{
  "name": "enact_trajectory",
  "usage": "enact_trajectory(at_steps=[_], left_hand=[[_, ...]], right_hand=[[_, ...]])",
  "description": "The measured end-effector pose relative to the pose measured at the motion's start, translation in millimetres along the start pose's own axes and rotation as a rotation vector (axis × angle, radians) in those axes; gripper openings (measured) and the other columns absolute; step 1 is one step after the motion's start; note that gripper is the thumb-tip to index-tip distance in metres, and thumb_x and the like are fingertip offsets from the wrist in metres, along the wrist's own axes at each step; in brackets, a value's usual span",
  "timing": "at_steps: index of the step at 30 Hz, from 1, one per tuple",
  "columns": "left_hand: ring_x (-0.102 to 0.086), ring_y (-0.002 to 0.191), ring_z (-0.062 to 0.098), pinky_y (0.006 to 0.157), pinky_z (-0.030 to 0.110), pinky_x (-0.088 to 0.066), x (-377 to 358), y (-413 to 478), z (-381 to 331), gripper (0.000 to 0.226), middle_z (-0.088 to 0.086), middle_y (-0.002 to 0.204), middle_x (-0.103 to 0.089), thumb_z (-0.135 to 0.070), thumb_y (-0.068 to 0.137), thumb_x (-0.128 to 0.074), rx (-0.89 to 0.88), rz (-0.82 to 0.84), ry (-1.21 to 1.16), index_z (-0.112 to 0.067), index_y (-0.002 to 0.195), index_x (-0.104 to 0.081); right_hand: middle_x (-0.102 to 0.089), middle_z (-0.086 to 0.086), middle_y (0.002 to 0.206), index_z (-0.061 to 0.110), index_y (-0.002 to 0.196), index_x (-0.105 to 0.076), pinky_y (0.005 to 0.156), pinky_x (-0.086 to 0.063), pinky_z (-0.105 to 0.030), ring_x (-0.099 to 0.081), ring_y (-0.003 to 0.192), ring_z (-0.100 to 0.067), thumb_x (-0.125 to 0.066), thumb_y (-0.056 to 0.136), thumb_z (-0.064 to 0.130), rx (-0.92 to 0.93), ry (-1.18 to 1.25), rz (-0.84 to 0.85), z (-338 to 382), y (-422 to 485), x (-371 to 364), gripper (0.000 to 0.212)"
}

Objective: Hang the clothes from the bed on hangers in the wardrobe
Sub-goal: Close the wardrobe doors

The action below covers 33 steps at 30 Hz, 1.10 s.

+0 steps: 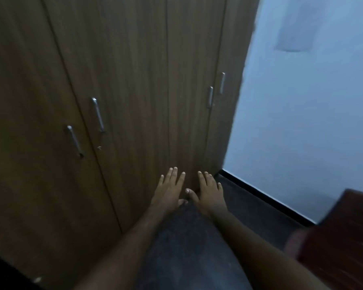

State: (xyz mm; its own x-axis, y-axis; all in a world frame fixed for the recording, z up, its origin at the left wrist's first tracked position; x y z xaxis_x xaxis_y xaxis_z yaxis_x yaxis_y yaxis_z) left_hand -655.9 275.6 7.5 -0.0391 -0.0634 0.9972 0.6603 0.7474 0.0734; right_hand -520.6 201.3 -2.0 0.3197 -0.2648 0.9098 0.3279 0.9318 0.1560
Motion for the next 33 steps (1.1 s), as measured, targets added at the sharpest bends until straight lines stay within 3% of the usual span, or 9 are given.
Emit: enact_trajectory(at_steps=[6, 9, 13, 21, 28, 33], left_hand=[[0.003, 0.150, 0.028, 0.120, 0.046, -0.010, -37, -46, -126, 0.096, 0.016, 0.162, 0.004, -0.054, 0.088, -0.057, -0.233, 0.101, -0.028, -0.015, 0.155, -0.002], [0.004, 0.150, 0.028, 0.120, 0.047, -0.009, -43, -64, -177, 0.097, 0.016, 0.162, 0.003, -0.056, 0.088, -0.057, -0.329, 0.114, -0.031, -0.015, 0.155, -0.001], [0.006, 0.150, 0.028, 0.120, 0.047, -0.007, -44, -85, -234, 0.095, 0.016, 0.162, 0.005, -0.056, 0.089, -0.055, -0.442, 0.141, -0.002, -0.015, 0.155, 0.000], [0.002, 0.150, 0.027, 0.120, 0.049, -0.011, -83, -183, -378, 0.100, 0.014, 0.162, -0.001, -0.053, 0.084, -0.064, -0.628, 0.315, 0.048, -0.018, 0.156, -0.004], [0.002, 0.150, 0.029, 0.118, 0.052, -0.013, -133, -243, -441, 0.103, 0.014, 0.162, -0.002, -0.051, 0.082, -0.068, -0.709, 0.420, 0.109, -0.019, 0.156, -0.004], [-0.001, 0.149, 0.031, 0.117, 0.053, -0.013, -211, -252, -452, 0.105, 0.015, 0.161, -0.004, -0.049, 0.080, -0.071, -0.733, 0.517, 0.151, -0.017, 0.155, -0.005]], right_hand=[[-0.012, -0.007, 0.164, 0.018, 0.157, -0.012, 0.120, -0.012, -0.050, -0.008, 0.151, -0.021, -0.035, 0.095, 0.065, -0.243, -0.094, 0.021, -98, -118, 17, 0.081], [-0.015, -0.007, 0.163, 0.018, 0.156, -0.015, 0.118, -0.015, -0.051, -0.012, 0.150, -0.022, -0.022, 0.085, 0.076, -0.341, -0.119, 0.001, -138, -169, 27, 0.092], [-0.017, -0.008, 0.162, 0.019, 0.156, -0.017, 0.117, -0.016, -0.052, -0.013, 0.150, -0.023, -0.040, 0.092, 0.066, -0.463, -0.082, -0.045, -183, -234, 43, 0.082], [-0.011, -0.010, 0.162, 0.020, 0.156, -0.012, 0.118, -0.015, -0.055, -0.010, 0.150, -0.026, -0.048, 0.090, 0.064, -0.809, -0.037, 0.042, -288, -432, 63, 0.087], [-0.007, -0.010, 0.163, 0.023, 0.157, -0.007, 0.118, -0.015, -0.056, -0.007, 0.150, -0.029, -0.055, 0.081, 0.071, -0.919, -0.015, 0.162, -332, -521, 48, 0.102], [-0.006, -0.012, 0.163, 0.021, 0.156, -0.003, 0.117, -0.012, -0.057, -0.005, 0.150, -0.033, -0.061, 0.078, 0.069, -0.914, -0.003, 0.288, -362, -550, -10, 0.108]])
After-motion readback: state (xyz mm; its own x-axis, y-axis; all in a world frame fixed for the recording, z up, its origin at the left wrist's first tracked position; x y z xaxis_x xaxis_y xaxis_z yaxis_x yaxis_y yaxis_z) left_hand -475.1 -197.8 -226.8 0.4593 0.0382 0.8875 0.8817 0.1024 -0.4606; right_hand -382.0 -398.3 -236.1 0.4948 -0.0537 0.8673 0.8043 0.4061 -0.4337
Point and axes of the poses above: each hand's wrist, its own y-axis towards the middle knuckle, its own x-axis out of the back of the hand, z = x × y, the point moved 1 cm from there along y, towards the middle knuckle
